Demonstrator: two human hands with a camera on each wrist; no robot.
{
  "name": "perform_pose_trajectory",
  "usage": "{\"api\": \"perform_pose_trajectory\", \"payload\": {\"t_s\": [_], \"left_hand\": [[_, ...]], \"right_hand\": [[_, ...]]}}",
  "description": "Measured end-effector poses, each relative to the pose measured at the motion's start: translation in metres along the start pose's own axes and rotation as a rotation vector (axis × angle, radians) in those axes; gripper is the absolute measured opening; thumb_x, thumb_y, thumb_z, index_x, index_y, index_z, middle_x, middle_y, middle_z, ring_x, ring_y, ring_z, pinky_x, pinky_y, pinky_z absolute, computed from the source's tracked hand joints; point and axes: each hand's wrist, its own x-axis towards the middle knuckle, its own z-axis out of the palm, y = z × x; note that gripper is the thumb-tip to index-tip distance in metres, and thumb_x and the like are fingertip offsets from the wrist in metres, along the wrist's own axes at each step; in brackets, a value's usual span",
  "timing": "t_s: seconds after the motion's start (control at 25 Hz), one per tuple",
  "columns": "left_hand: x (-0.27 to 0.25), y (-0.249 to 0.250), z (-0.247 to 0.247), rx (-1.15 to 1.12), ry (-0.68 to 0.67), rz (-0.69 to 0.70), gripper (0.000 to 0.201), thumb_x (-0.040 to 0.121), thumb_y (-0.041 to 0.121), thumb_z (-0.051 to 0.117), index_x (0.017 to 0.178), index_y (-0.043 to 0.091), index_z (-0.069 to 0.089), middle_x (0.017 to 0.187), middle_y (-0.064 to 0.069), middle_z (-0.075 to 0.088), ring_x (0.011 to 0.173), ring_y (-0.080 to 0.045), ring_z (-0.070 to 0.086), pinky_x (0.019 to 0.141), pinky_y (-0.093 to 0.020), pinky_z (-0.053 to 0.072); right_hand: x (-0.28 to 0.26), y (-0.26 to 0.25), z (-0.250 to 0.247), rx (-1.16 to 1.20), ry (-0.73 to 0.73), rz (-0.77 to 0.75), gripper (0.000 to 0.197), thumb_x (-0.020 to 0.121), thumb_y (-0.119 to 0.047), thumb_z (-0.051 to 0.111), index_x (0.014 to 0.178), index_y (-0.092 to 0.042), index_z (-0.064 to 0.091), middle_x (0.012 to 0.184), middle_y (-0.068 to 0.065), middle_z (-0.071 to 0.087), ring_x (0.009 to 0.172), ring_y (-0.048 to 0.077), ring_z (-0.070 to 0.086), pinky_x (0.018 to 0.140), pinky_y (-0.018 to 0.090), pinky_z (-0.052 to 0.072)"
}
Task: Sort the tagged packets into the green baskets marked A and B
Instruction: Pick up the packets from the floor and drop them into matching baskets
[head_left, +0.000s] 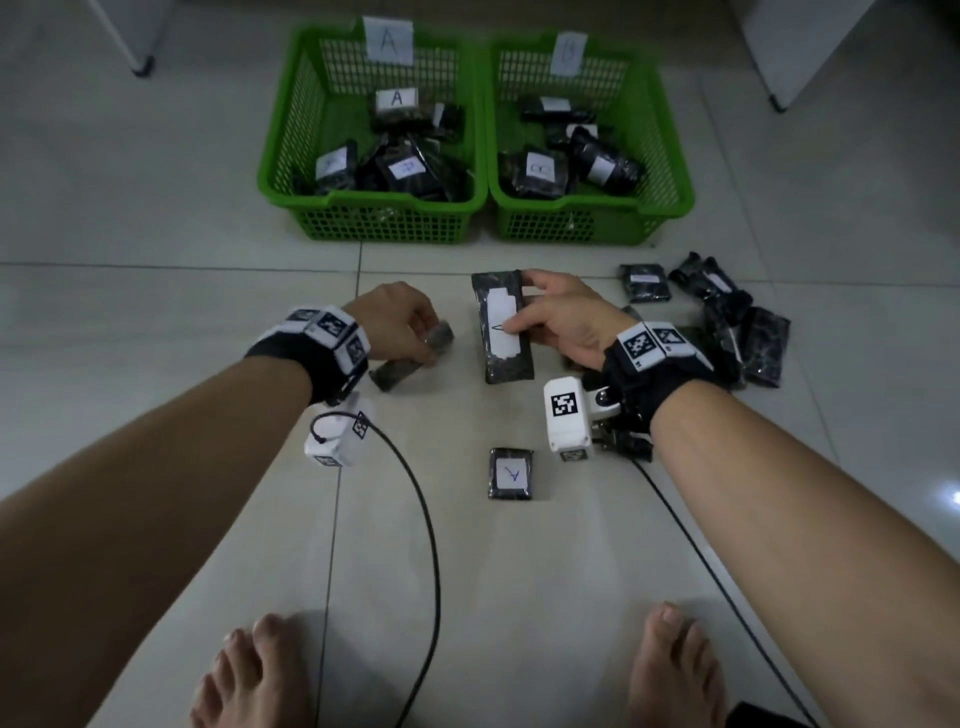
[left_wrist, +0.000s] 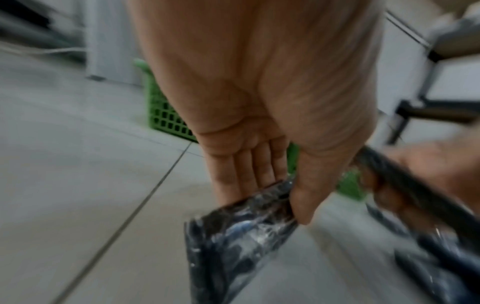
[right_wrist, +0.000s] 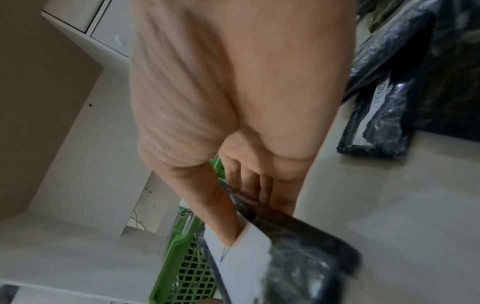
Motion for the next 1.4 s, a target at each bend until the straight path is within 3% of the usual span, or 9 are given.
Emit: {"api": "perform_pose_trajectory", "payload": {"t_s": [0.12,0.28,0.56,0.72,0.88,1.0,1.12,1.28,1.4], "left_hand": [[0.000,-0.006,-0.027,-0.718,0.042,-0.041,0.030,0.085,0.007,0.075,0.114,0.007,0.068,0.103,-0.008,0.073,0.095,-0.022,0.069,0.087,-0.037,0.057],[0.011,-0.012,-0.072,-1.111,0.486,0.009,0.030,0.088,0.001,0.068,0.117,0.007,0.064,0.100,-0.010,0.071,0.090,-0.019,0.066,0.089,-0.038,0.052],[0.055,-0.053,-0.122,-0.734,1.014,-0.186,0.021,0.091,0.015,0.059,0.110,0.023,0.059,0.097,-0.008,0.073,0.075,-0.025,0.072,0.056,-0.025,0.054],[0.075,-0.072,-0.107,-0.347,0.797,-0.199,0.039,0.093,0.011,0.054,0.130,0.020,0.059,0.114,-0.013,0.069,0.099,-0.033,0.066,0.080,-0.034,0.054],[0.080,-0.078,-0.083,0.066,0.770,-0.196,0.049,0.099,0.017,0.042,0.147,0.017,0.042,0.120,-0.025,0.062,0.110,-0.044,0.054,0.094,-0.049,0.044],[0.082,-0.079,-0.081,0.143,0.727,-0.252,0.052,0.098,0.022,0.040,0.150,0.019,0.038,0.135,-0.028,0.047,0.122,-0.045,0.040,0.100,-0.053,0.038],[0.072,-0.070,-0.080,0.111,0.743,-0.246,0.047,0.098,0.029,0.041,0.143,0.017,0.043,0.154,-0.023,0.030,0.141,-0.044,0.024,0.111,-0.059,0.029],[0.041,-0.014,-0.048,0.146,0.947,0.115,0.026,0.090,0.027,0.049,0.110,0.012,0.056,0.123,-0.012,0.054,0.115,-0.033,0.047,0.095,-0.045,0.038],[0.015,0.024,0.005,0.122,0.540,0.540,0.015,0.088,0.023,0.054,0.096,0.014,0.062,0.090,-0.007,0.065,0.086,-0.033,0.060,0.076,-0.039,0.047]], "right_hand": [[0.002,-0.019,-0.003,-0.006,0.061,-0.058,0.047,0.084,0.006,0.072,0.126,-0.011,0.062,0.109,0.017,0.075,0.095,0.029,0.073,0.085,0.043,0.061],[0.014,-0.049,0.007,-0.053,0.086,-0.109,0.042,0.090,-0.005,0.070,0.128,-0.021,0.065,0.113,0.008,0.075,0.091,0.020,0.071,0.082,0.039,0.060],[0.057,-0.077,0.048,-0.141,0.303,-0.341,0.047,0.074,0.005,0.076,0.112,-0.020,0.062,0.098,-0.001,0.070,0.081,0.014,0.067,0.064,0.023,0.054],[0.087,-0.084,0.067,-0.339,0.497,-0.552,0.036,0.078,-0.009,0.083,0.112,-0.013,0.072,0.103,-0.002,0.073,0.087,0.008,0.070,0.080,0.023,0.059],[0.118,-0.094,0.082,-0.679,0.331,-0.504,0.053,0.092,-0.017,0.072,0.142,-0.013,0.055,0.136,0.005,0.061,0.129,0.022,0.055,0.105,0.034,0.049],[0.125,-0.091,0.083,-1.258,0.398,-0.504,0.047,0.101,-0.035,0.055,0.144,-0.018,0.051,0.158,0.010,0.036,0.148,0.032,0.023,0.117,0.049,0.025],[0.113,-0.082,0.073,-1.223,0.467,-0.557,0.049,0.100,-0.036,0.052,0.146,-0.019,0.049,0.159,0.009,0.032,0.147,0.032,0.022,0.118,0.051,0.023],[0.075,-0.041,0.041,-1.070,0.573,-0.624,0.037,0.089,-0.026,0.061,0.124,-0.014,0.063,0.134,0.008,0.053,0.127,0.032,0.043,0.104,0.046,0.036],[0.046,-0.001,0.006,-1.018,0.634,-0.574,0.035,0.081,-0.018,0.064,0.115,-0.011,0.066,0.123,0.011,0.059,0.116,0.035,0.051,0.097,0.046,0.041]]}}
